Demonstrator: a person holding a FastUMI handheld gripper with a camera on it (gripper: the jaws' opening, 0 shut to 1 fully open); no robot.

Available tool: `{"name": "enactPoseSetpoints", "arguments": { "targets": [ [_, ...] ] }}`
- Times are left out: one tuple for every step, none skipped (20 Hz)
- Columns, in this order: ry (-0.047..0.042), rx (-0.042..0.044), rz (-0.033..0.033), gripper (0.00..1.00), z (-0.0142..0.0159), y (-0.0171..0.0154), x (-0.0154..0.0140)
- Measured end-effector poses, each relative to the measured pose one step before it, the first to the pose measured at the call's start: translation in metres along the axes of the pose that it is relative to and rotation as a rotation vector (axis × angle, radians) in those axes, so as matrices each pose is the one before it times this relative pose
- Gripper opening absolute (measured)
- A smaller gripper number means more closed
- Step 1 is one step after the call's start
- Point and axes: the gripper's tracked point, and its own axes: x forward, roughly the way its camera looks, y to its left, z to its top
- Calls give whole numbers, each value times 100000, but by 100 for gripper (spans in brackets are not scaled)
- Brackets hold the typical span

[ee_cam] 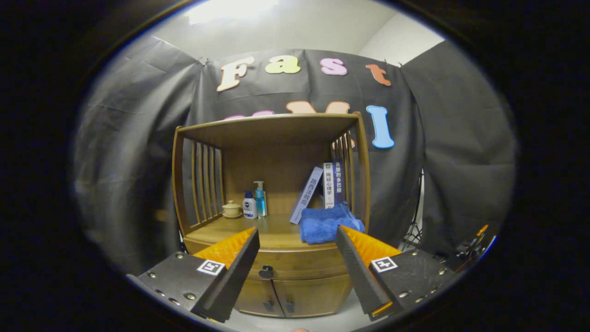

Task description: Pull open the drawer, take out the items inside it, and place them on the countertop above the cabinet.

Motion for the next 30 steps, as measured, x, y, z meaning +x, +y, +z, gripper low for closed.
{"name": "enactPoseSetpoints", "arguments": {
  "targets": [
    [28, 700, -298, 99, -492, -37, 707],
    [-291, 784, -348, 100, -458, -32, 671],
    [-755, 1012, -810, 100, -363, -93, 737],
    [-807, 1499, -770, 100, -509, -63, 784],
    [-745, 1689, -70, 100, -624, 193, 798],
    [-157, 1796, 186, 99, -968, 359, 802],
    [802, 1910, 143, 99, -1077, 336, 953],
    [2128, 1123, 879, 99, -1449, 451, 868],
    [2402, 390, 737, 100, -1561, 492, 845],
    [2099, -503, 821, 99, -1537, 495, 863],
    [1792, -1450, 1488, 99, -1433, 758, 841],
    [1803, -2055, 1296, 99, -1598, 789, 885],
    [1501, -2603, 1342, 100, -1498, 863, 758],
    [1830, -1684, 834, 100, -1401, 566, 759],
    [1532, -1386, 896, 100, -1420, 528, 894],
    [2882, -838, 384, 100, -1443, 563, 852],
    [1677, 305, -551, 100, -1064, 160, 506],
    [1121, -307, 514, 100, -775, 415, 674],
    [2958, -1513, -924, 100, -1114, 42, 804],
    [2297, -1576, -64, 100, -1292, 92, 625],
    [1041, -860, -1896, 90, -714, -356, 607],
    [1286, 1345, 381, 81, -611, -10, 120],
    [92, 2609, -76, 72, -148, -129, 528],
    [2402, 3147, 831, 62, -582, 157, 117],
    [-65, 2256, 2329, 53, -582, 559, 996],
    [-1988, 1664, -1430, 44, 759, -203, -1126],
    [-858, -1789, -1256, 43, -204, -31, 321],
    [-1168, -1726, -944, 40, 224, -27, -319],
    [-330, -1114, 239, 37, -133, 73, 143],
    [-94, 1814, 504, 37, -16, -18, 69]
  ]
}}
